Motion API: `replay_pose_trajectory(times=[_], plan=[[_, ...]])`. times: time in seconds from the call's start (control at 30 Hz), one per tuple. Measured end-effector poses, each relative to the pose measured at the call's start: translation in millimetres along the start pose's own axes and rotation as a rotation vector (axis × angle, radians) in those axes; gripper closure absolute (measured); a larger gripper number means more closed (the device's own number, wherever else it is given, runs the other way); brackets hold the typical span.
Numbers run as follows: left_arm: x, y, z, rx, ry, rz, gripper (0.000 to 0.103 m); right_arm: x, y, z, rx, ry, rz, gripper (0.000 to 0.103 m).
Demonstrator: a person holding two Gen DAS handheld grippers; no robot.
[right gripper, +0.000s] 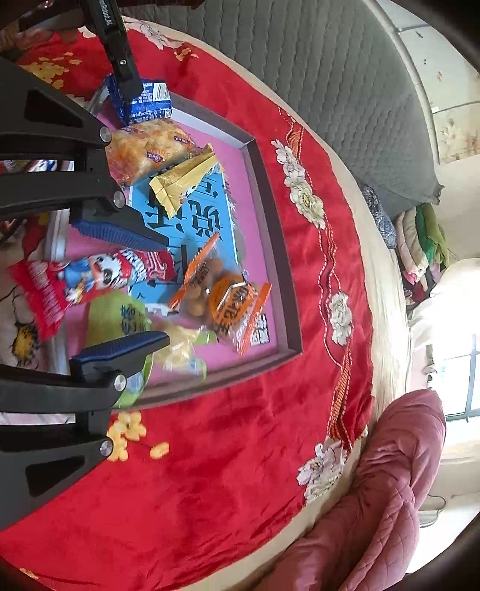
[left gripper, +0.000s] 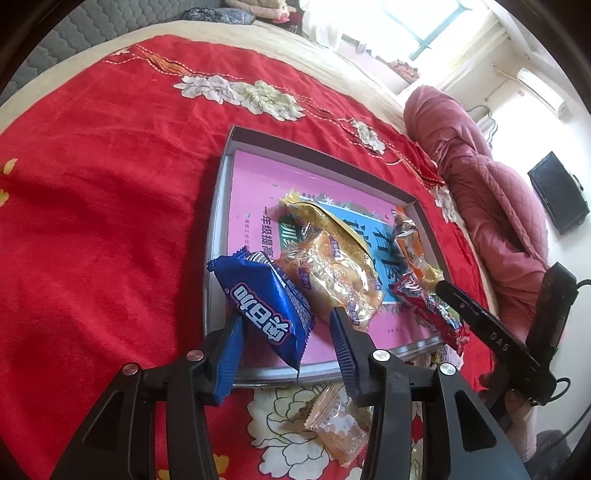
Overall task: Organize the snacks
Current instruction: 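Lower the blue packet into the tray and open the left tool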
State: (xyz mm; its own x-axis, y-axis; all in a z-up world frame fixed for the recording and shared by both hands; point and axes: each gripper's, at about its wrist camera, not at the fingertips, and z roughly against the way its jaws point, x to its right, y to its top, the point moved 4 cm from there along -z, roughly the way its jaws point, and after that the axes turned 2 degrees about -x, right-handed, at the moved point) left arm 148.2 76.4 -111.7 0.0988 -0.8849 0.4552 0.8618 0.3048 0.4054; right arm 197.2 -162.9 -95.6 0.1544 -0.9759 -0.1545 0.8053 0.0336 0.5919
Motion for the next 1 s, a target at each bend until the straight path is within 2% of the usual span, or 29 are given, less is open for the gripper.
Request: replay_pose_trajectory(times=[0.43, 1.0], plan=[[9, -10, 13, 0.014, 0.024, -0.059, 0.055, 11, -22, 26, -0.019, -0.045, 0.068, 0.058], [30, -22, 22, 0.02, 0.028, -0.114, 0.051, 16, -26, 4, -0.034, -0.115, 0.12, 0.058]])
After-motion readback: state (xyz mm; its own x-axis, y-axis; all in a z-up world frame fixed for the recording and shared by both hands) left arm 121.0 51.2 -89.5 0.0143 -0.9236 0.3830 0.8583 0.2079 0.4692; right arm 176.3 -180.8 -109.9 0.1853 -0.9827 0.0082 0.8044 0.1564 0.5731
